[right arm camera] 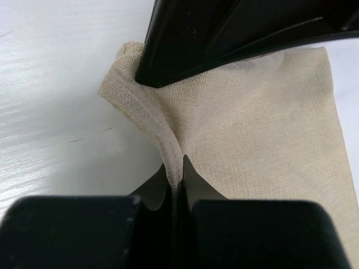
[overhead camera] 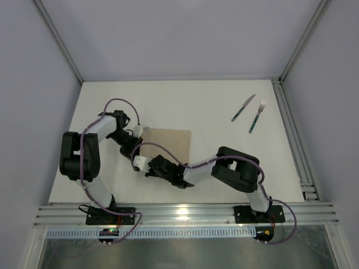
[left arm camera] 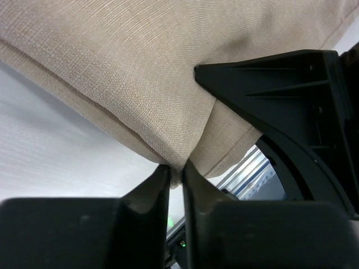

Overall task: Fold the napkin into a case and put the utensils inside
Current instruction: Pick up the lower triangle-folded napkin from the center of the board, then fold the lower triangle-folded napkin at the center of the board.

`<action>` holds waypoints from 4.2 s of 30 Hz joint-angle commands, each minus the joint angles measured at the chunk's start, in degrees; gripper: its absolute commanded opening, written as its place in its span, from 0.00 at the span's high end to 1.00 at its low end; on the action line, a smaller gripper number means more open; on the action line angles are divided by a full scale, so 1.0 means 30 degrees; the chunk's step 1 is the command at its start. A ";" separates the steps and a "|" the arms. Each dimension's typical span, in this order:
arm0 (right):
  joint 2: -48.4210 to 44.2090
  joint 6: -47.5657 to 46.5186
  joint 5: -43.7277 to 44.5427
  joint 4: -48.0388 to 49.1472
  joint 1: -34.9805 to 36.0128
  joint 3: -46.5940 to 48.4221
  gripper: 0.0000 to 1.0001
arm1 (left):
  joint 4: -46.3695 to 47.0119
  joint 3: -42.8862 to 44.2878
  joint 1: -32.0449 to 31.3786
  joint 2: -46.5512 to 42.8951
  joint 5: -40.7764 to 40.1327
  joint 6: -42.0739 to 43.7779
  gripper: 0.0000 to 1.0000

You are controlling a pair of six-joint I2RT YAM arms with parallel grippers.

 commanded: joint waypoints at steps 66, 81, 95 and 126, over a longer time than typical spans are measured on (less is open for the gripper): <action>0.0294 0.4530 -1.6115 -1.0603 -0.6846 0.3328 0.55 | 1.0620 -0.7773 -0.1596 -0.8528 0.3093 1.0728 1.00; -0.5860 0.4852 -0.8236 -0.9078 -0.5528 -0.3383 0.37 | 0.9449 -0.6483 -0.0922 -0.7150 0.3941 0.8763 1.00; -0.7589 0.5761 -0.6650 -0.9811 -0.5557 -0.4997 0.60 | 0.7369 -0.5986 0.0103 -0.6857 0.5465 0.9612 1.00; -0.2551 0.9041 -2.0890 -1.2887 -1.1034 -0.0164 0.61 | 0.3910 -0.1093 0.2887 -0.1175 0.5906 0.3668 0.98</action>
